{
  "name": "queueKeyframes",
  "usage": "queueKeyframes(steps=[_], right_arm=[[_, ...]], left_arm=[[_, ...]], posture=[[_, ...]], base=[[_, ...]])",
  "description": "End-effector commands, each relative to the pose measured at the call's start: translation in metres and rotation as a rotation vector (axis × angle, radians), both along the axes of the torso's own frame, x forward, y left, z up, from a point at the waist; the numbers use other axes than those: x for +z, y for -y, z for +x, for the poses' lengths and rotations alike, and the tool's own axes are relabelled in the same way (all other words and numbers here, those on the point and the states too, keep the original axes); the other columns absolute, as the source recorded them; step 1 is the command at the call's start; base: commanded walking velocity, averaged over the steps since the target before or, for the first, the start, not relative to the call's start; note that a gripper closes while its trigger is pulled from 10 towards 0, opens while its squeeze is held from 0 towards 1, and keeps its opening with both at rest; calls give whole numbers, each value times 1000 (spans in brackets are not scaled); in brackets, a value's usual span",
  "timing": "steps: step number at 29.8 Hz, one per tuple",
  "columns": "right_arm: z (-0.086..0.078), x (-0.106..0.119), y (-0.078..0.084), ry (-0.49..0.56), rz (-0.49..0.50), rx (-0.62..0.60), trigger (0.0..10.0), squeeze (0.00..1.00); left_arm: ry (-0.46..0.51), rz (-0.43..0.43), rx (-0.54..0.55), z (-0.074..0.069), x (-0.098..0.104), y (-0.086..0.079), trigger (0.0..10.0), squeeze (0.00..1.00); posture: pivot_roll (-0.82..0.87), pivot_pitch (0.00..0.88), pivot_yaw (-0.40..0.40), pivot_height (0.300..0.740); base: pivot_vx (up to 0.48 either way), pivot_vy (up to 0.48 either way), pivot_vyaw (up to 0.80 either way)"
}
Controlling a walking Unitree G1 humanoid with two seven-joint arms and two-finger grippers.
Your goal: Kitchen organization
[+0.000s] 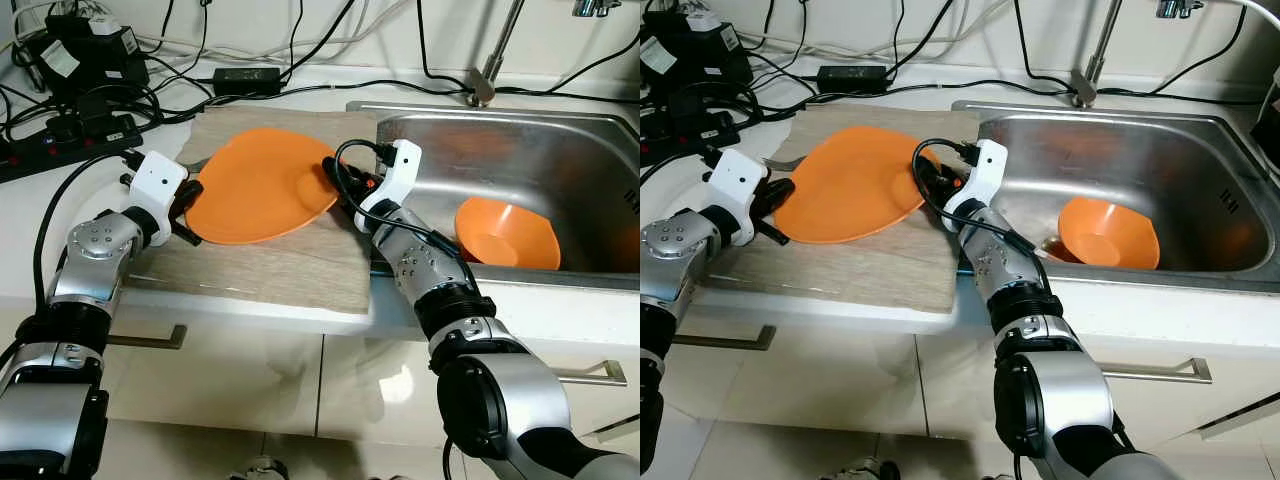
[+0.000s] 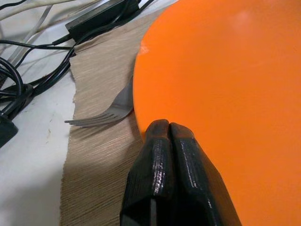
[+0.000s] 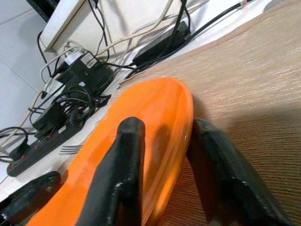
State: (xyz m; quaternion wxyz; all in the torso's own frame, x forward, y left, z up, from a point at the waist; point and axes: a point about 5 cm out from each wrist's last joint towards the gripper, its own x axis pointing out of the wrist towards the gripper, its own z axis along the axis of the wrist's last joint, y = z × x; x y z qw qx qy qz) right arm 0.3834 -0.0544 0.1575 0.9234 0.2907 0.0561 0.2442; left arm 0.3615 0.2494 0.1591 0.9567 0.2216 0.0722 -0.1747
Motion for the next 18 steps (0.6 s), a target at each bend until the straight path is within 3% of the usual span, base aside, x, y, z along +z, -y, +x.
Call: queueKeyframes(steps=[1,11,18], right_arm=[[1,3,-2,14,-19,7,0,0],[2,3,-1,31,-55,-13,0,0],[5,9,9,77,-81,-84,0,0]], left_arm=[[-147,34,16,-10,-34,-2,10000,0],[-146,37,15,-10,-33,-3,10000,0],[-146,39,15,-10,-32,-3,10000,0]], posture=[[58,23,-21,740],[57,26,-17,740],[56,31,-13,740]], base=[[0,0,0],[0,0,0],[0,0,0]])
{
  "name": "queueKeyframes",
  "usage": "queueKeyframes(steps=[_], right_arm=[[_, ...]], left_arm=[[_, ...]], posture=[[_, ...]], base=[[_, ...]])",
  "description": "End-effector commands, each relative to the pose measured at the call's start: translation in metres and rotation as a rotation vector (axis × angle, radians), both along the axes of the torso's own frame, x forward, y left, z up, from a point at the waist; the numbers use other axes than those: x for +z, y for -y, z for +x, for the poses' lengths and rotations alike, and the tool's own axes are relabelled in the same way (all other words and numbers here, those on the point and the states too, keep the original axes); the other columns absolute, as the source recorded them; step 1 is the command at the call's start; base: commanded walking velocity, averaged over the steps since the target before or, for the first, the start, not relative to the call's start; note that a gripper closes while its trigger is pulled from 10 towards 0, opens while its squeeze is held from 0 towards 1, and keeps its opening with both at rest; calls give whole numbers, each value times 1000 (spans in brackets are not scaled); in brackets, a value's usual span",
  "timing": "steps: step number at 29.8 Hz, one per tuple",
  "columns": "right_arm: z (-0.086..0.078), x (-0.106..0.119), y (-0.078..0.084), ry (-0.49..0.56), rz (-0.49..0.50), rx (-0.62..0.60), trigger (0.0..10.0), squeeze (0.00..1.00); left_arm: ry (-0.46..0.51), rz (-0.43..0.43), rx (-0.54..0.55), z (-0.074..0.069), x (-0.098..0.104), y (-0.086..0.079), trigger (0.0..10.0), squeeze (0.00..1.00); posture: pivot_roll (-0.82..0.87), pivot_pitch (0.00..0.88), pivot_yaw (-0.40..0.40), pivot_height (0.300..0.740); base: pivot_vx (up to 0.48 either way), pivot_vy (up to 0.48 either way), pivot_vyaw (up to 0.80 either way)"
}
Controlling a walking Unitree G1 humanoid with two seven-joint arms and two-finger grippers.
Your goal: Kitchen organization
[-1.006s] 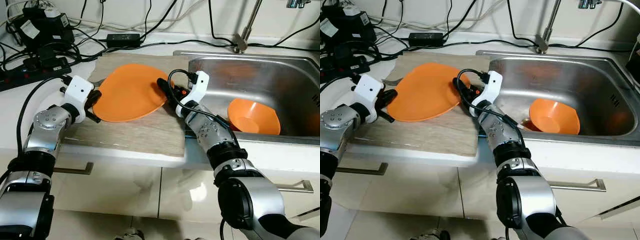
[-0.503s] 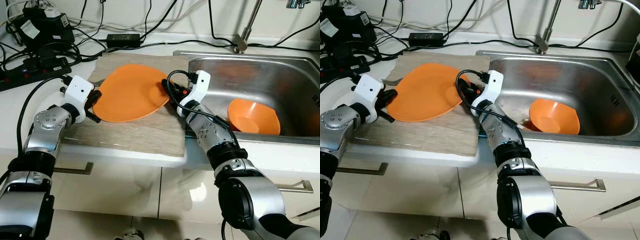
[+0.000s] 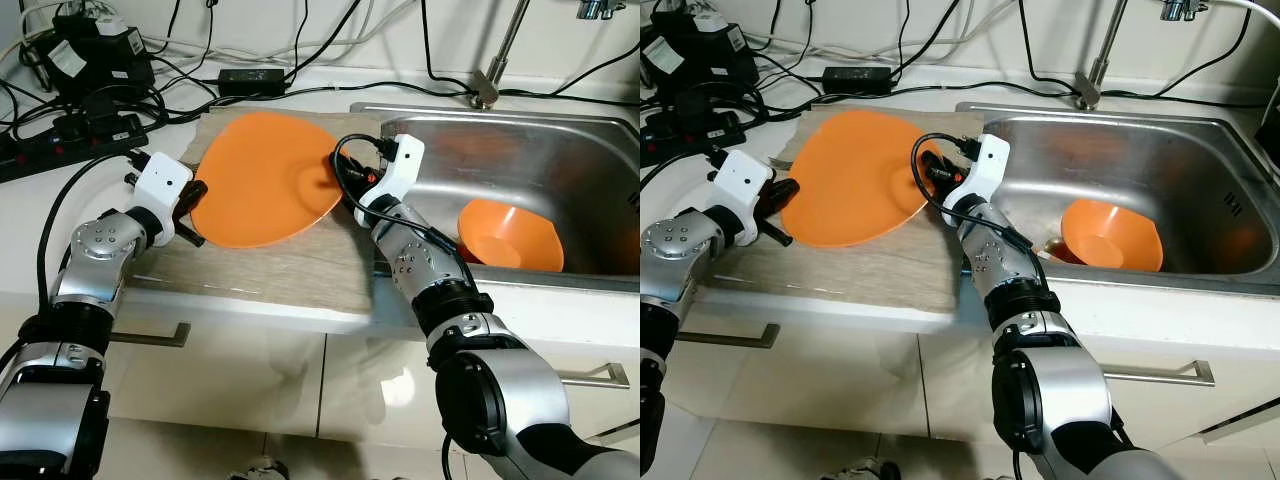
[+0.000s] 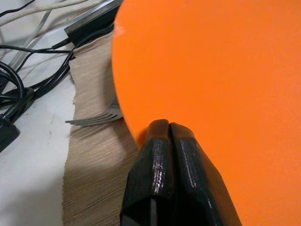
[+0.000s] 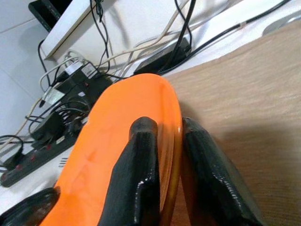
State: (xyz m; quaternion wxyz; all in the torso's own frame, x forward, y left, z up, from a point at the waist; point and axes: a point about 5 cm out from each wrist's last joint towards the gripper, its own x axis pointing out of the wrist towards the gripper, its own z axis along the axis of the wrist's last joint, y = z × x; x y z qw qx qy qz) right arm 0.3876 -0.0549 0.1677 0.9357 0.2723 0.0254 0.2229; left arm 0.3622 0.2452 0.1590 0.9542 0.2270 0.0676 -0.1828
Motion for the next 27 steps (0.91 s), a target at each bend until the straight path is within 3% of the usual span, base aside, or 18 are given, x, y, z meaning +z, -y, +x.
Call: queueKeyframes(steps=[1,9,13,14,27], right_arm=[[3,2,11,38,-62,-44,0,0],[7,7,22,50,-65,-91,0,0],[6,4,20,42,-70,-93,0,0],[5,2,19,37,-72,-92,0,0],[4,-3,17,24,-78,-87,0,0]], left_arm=[[-153,32,34,-10,-32,-7,10000,0],[-152,38,36,-10,-33,-7,10000,0],[-92,4,62,-3,-20,-2,10000,0],[-51,-27,61,0,-11,1,10000,1000],[101,-120,61,12,22,19,10000,1000]], posture=[[56,31,-12,740],[52,33,-11,740],[54,36,-12,740],[55,37,-12,740],[52,37,-9,740]], base=[[0,0,0],[0,0,0],[0,0,0],[0,0,0],[0,0,0]])
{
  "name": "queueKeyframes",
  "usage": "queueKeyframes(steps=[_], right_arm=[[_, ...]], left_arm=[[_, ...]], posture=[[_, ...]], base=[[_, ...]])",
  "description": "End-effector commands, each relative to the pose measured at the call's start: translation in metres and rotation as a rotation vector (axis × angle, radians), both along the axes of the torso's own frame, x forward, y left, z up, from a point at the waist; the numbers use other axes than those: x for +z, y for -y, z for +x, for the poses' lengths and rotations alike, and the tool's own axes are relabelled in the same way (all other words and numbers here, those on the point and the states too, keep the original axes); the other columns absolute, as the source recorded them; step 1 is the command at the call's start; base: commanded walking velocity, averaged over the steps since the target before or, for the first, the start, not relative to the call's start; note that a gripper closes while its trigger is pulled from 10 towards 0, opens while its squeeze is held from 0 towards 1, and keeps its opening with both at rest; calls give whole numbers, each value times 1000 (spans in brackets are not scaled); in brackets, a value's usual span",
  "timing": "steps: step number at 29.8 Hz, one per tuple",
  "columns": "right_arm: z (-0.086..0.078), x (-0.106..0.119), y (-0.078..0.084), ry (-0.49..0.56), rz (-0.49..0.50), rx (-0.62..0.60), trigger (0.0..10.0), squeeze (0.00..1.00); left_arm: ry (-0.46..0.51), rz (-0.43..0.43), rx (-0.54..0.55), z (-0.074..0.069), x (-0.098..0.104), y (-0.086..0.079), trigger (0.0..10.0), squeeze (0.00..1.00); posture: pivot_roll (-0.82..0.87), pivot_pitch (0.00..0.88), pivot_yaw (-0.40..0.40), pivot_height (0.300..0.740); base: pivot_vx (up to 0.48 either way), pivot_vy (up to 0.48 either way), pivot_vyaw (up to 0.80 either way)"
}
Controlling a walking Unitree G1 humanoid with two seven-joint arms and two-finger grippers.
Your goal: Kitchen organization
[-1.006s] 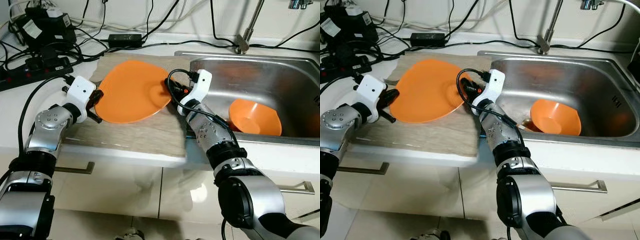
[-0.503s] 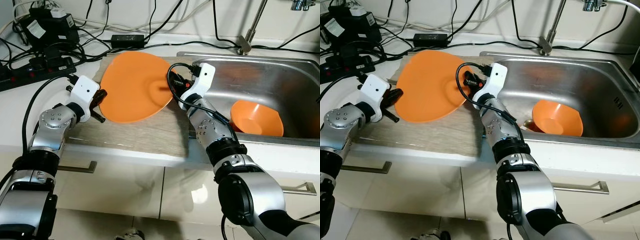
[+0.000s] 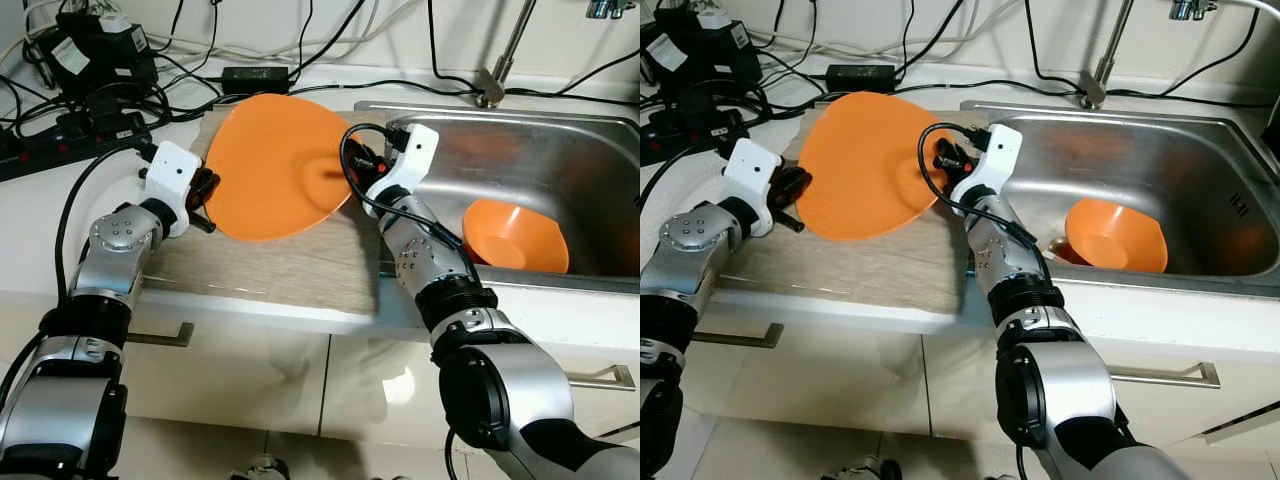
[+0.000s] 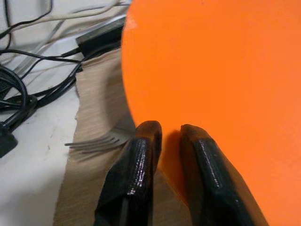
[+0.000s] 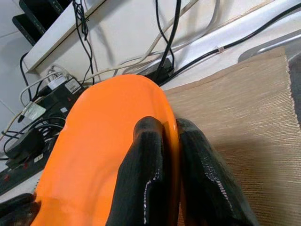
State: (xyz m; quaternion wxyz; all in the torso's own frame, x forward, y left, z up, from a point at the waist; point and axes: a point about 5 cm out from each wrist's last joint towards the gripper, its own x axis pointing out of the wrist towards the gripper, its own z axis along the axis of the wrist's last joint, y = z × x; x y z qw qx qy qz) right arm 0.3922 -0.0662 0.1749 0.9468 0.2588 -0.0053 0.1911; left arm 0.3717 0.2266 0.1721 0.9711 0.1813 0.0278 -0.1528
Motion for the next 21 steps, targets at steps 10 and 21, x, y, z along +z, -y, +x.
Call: queueKeyframes(steps=[10,21], right_arm=[[-2,-15,8,-40,-65,-18,0,0],[-2,-18,11,-44,-74,-39,0,0]], left_arm=[[149,-111,12,7,40,13,10000,0],[226,-159,9,1,68,14,10000,0]], posture=[[52,40,-10,740],[57,33,-6,740]], base=[[0,0,0],[0,0,0]])
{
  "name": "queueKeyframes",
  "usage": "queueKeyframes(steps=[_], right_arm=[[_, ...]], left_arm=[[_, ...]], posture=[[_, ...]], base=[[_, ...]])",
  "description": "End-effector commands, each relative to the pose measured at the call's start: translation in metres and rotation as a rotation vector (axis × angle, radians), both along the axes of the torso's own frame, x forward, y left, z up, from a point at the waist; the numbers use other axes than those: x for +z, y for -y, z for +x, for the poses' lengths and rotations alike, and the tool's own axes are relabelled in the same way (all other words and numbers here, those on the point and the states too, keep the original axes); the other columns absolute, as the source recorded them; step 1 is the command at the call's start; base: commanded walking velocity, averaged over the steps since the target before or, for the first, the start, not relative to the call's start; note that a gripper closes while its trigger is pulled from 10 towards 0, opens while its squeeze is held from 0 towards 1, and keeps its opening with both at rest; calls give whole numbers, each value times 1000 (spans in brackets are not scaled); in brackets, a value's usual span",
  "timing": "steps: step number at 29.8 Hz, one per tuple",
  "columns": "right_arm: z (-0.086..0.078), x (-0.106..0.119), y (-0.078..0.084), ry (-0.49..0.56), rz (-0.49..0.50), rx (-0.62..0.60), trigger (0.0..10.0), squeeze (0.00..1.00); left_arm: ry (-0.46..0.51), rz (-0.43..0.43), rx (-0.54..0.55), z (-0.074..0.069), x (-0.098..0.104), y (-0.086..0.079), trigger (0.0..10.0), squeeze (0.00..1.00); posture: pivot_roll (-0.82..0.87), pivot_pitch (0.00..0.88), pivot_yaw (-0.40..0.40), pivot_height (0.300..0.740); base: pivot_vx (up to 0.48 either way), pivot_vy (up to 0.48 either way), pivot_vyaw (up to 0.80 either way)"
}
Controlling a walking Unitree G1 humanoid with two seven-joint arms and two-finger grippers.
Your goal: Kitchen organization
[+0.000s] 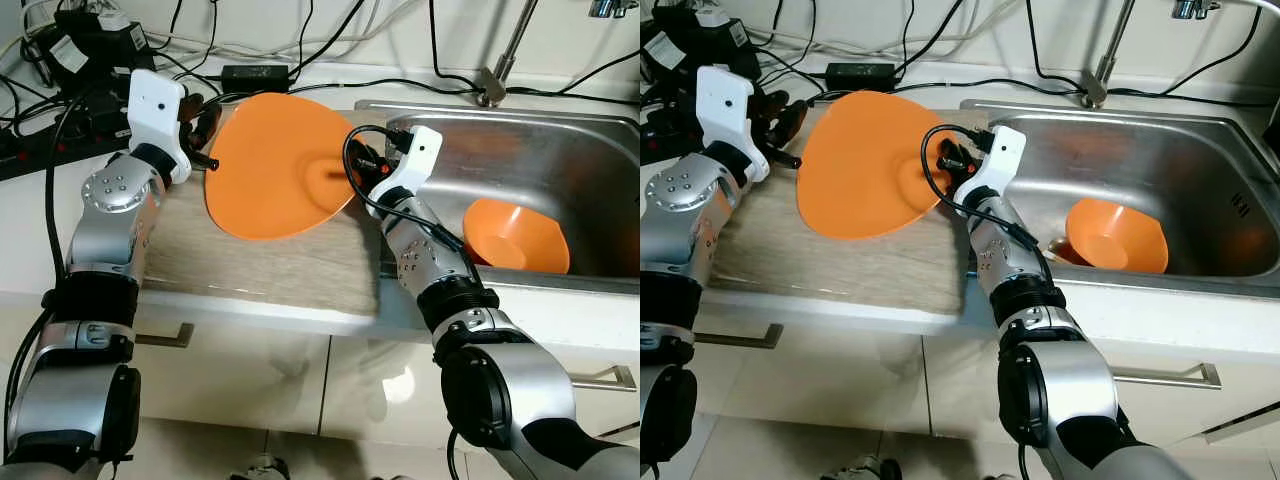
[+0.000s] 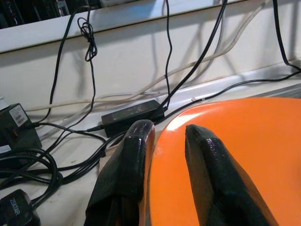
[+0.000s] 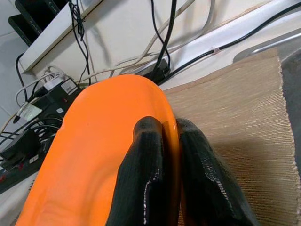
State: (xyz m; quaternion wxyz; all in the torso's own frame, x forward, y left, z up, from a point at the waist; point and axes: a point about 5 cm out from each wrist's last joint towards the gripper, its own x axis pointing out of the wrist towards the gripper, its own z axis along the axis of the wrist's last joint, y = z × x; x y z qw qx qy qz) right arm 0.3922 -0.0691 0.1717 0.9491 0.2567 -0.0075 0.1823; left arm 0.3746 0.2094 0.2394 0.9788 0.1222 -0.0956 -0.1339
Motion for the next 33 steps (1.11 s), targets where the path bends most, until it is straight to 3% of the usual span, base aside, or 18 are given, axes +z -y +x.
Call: queueKeyframes(steps=[1,10,16,27,33], right_arm=[[-2,-14,8,-44,-69,-23,0,0],[3,3,7,21,-72,-31,0,0],[5,11,12,54,-86,-49,0,0],[8,25,26,135,-150,-123,0,0],[11,32,47,165,-179,-183,0,0]], left_arm=[[-15,-5,17,-3,-3,-5,10000,0],[-135,-30,45,-14,-46,-5,10000,0],[-157,-44,63,-15,-58,-3,10000,0],[-143,-98,74,-15,-55,3,10000,0],[-174,-230,76,-22,-58,19,10000,0]], posture=[[57,32,-6,740],[54,15,-11,740],[47,4,-15,740],[42,0,-14,740],[36,0,-7,740]], base=[[0,0,0],[0,0,0],[0,0,0],[0,0,0],[0,0,0]])
